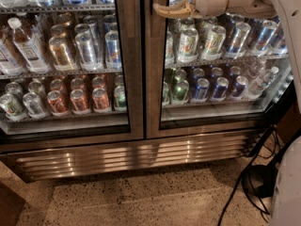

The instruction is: Open right fridge door

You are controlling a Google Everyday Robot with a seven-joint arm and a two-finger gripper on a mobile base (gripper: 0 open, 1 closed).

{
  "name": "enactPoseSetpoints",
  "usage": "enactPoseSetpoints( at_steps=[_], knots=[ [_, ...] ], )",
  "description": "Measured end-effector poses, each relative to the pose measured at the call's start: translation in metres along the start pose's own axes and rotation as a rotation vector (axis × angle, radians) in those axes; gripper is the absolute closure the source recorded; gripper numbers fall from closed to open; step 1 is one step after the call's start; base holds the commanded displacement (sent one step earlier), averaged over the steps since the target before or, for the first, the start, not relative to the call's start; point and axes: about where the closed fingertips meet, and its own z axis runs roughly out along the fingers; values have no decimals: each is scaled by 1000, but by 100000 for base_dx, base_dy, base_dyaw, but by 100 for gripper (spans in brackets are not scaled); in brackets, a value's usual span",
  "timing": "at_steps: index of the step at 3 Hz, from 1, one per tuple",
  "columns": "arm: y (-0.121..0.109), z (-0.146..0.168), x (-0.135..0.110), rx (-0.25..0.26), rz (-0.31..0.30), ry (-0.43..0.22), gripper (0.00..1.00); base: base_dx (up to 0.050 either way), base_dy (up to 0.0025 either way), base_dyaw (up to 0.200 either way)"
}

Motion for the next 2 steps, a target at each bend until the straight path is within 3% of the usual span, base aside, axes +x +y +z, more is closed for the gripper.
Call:
enactPoseSetpoints(
  at_steps=[2],
  knots=[
    [-1,-2,3,-3,-7,-9,100,0,0,0]
  ],
)
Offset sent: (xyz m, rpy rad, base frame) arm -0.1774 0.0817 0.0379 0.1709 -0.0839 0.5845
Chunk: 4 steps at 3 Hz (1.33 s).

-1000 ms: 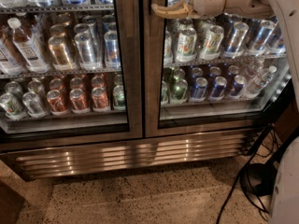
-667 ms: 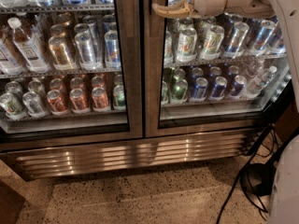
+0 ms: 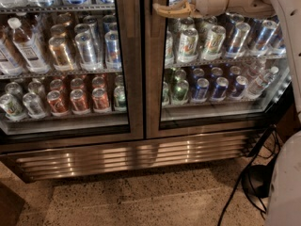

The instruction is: Open right fridge door

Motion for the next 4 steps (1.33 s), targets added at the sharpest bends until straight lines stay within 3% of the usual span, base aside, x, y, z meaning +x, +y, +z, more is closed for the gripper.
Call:
enactPoseSetpoints(
  at_steps=[4],
  knots=[
    [1,0,-5,-15,-20,-44,100,0,0,0]
  ],
)
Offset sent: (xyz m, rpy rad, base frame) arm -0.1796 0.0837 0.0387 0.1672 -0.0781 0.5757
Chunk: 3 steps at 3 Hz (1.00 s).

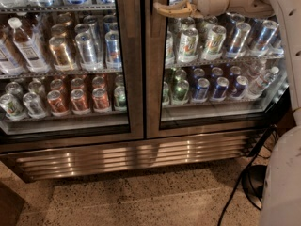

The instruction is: Open right fridge door

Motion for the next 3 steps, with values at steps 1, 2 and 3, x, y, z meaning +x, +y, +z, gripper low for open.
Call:
enactPoseSetpoints(
  at_steps=[1,2,3],
  knots=[
    [1,-1,4,0,0,0,100,0,0,0],
    [1,-2,3,-3,-8,-10,100,0,0,0],
    [1,-2,5,-3,-8,-10,100,0,0,0]
  ],
)
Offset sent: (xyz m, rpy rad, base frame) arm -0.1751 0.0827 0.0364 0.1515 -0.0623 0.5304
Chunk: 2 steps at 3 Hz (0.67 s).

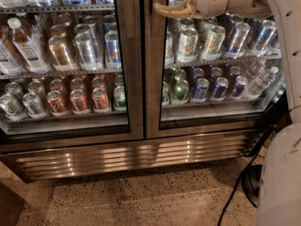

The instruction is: Open right fridge door

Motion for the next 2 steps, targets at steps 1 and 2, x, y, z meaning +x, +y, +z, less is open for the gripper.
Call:
enactPoseSetpoints(
  at_steps=[1,2],
  knots=[
    [0,2,-2,-6,-3,-19,100,0,0,0],
    [1,2,0,-6,-4,-19,100,0,0,0]
  ],
)
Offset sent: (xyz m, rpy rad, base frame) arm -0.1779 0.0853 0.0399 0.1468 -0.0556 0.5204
